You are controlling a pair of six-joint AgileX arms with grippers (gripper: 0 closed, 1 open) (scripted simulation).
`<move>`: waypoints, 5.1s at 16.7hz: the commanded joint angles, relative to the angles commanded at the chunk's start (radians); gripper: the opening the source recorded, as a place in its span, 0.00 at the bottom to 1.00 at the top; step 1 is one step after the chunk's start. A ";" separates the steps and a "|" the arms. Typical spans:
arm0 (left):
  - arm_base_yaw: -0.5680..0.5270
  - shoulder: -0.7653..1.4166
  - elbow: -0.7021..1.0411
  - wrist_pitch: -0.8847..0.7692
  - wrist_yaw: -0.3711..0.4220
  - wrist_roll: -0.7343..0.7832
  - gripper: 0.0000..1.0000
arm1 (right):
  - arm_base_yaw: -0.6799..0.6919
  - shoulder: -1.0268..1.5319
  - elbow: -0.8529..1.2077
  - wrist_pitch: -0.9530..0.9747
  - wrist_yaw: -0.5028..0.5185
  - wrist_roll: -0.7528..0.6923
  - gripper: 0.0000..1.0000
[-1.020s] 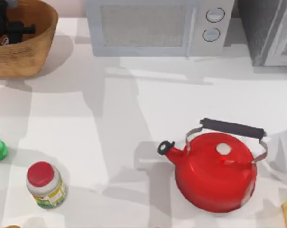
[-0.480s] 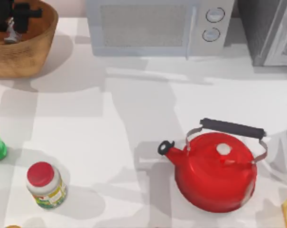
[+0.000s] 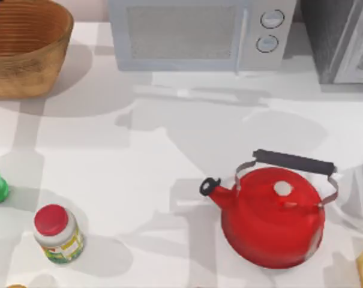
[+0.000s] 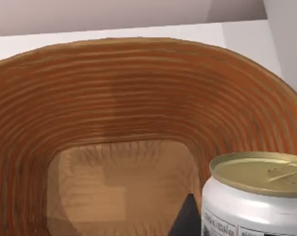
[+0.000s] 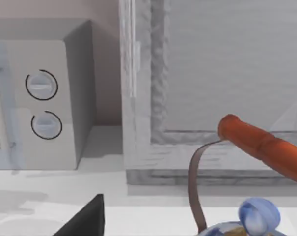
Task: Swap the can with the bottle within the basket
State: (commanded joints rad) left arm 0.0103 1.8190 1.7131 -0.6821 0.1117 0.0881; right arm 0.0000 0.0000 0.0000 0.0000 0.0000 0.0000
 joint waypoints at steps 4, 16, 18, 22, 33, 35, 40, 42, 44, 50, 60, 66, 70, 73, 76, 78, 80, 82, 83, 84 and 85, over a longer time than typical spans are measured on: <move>0.007 -0.287 -0.261 0.118 -0.028 -0.022 0.00 | 0.000 0.000 0.000 0.000 0.000 0.000 1.00; 0.036 -1.369 -1.287 0.434 -0.114 -0.064 0.00 | 0.000 0.000 0.000 0.000 0.000 0.000 1.00; 0.046 -1.522 -1.439 0.492 -0.139 -0.065 0.00 | 0.000 0.000 0.000 0.000 0.000 0.000 1.00; 0.023 -1.739 -1.644 0.635 -0.138 -0.076 0.00 | 0.000 0.000 0.000 0.000 0.000 0.000 1.00; -0.008 -1.805 -1.708 0.686 -0.109 -0.086 0.00 | 0.000 0.000 0.000 0.000 0.000 0.000 1.00; -0.014 -1.755 -1.681 0.714 -0.086 -0.085 0.00 | 0.000 0.000 0.000 0.000 0.000 0.000 1.00; -0.058 -1.447 -1.522 0.882 0.061 -0.081 0.00 | 0.000 0.000 0.000 0.000 0.000 0.000 1.00; -0.088 -1.262 -1.428 0.980 0.151 -0.080 0.00 | 0.000 0.000 0.000 0.000 0.000 0.000 1.00; -0.122 -1.053 -1.324 1.089 0.252 -0.078 0.00 | 0.000 0.000 0.000 0.000 0.000 0.000 1.00; -0.236 -0.349 -0.983 1.444 0.588 -0.073 0.00 | 0.000 0.000 0.000 0.000 0.000 0.000 1.00; -0.392 0.606 -0.538 1.912 1.022 -0.066 0.00 | 0.000 0.000 0.000 0.000 0.000 0.000 1.00; -0.430 0.748 -0.471 1.986 1.089 -0.065 0.00 | 0.000 0.000 0.000 0.000 0.000 0.000 1.00; -0.430 0.748 -0.471 1.986 1.089 -0.065 0.08 | 0.000 0.000 0.000 0.000 0.000 0.000 1.00; -0.430 0.748 -0.471 1.986 1.089 -0.065 0.30 | 0.000 0.000 0.000 0.000 0.000 0.000 1.00; -0.430 0.748 -0.471 1.986 1.089 -0.065 0.53 | 0.000 0.000 0.000 0.000 0.000 0.000 1.00; -0.430 0.748 -0.471 1.986 1.089 -0.065 0.68 | 0.000 0.000 0.000 0.000 0.000 0.000 1.00; -0.430 0.748 -0.471 1.986 1.089 -0.065 0.83 | 0.000 0.000 0.000 0.000 0.000 0.000 1.00; -0.430 0.748 -0.471 1.986 1.089 -0.065 0.98 | 0.000 0.000 0.000 0.000 0.000 0.000 1.00; -0.430 0.748 -0.471 1.986 1.089 -0.065 1.00 | 0.000 0.000 0.000 0.000 0.000 0.000 1.00; -0.430 0.748 -0.471 1.986 1.089 -0.065 1.00 | 0.000 0.000 0.000 0.000 0.000 0.000 1.00; -0.430 0.748 -0.471 1.986 1.089 -0.065 1.00 | 0.000 0.000 0.000 0.000 0.000 0.000 1.00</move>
State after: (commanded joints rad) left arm -0.4194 2.5671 1.2421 1.3038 1.2006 0.0230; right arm 0.0000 0.0000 0.0000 0.0000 0.0000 0.0000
